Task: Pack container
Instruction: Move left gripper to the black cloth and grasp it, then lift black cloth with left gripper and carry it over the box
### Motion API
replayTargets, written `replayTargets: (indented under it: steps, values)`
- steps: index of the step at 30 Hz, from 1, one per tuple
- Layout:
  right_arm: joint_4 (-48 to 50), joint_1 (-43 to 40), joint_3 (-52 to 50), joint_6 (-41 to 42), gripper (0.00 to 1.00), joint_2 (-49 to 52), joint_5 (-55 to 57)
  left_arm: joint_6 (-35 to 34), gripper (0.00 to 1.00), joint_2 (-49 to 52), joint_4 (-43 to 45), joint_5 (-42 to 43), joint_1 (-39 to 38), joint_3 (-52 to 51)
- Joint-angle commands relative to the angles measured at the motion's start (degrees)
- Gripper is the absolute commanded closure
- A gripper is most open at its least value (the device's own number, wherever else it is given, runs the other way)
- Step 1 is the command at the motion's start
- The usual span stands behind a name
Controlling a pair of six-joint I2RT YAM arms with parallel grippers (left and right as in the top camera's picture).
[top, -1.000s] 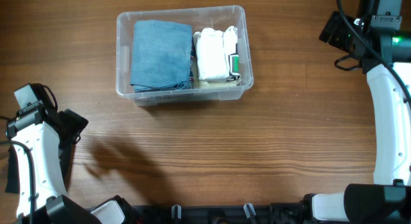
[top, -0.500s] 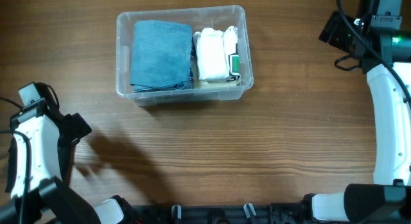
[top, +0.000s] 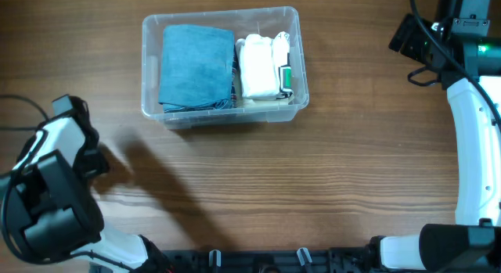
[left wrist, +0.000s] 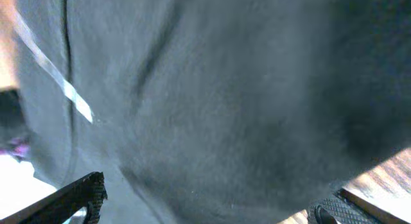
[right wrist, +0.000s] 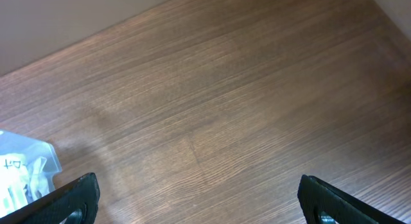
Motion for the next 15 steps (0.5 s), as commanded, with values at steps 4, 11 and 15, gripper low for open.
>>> replayTargets:
  steps: [4,11,15]
  values:
    - [0.02,-0.02,0.7,0.68,0.0,-0.66,0.94,2.51,0.05,6.19,5.68,-7.04,-2.14,-1.51]
    - [0.02,-0.02,0.7,0.68,0.0,-0.66,0.94,2.25,0.68,6.19,8.87,-7.28,-4.42,-1.51]
    - [0.02,-0.02,0.7,0.68,0.0,-0.66,0.94,2.27,0.96,6.16,10.43,-7.28,-9.77,-1.46]
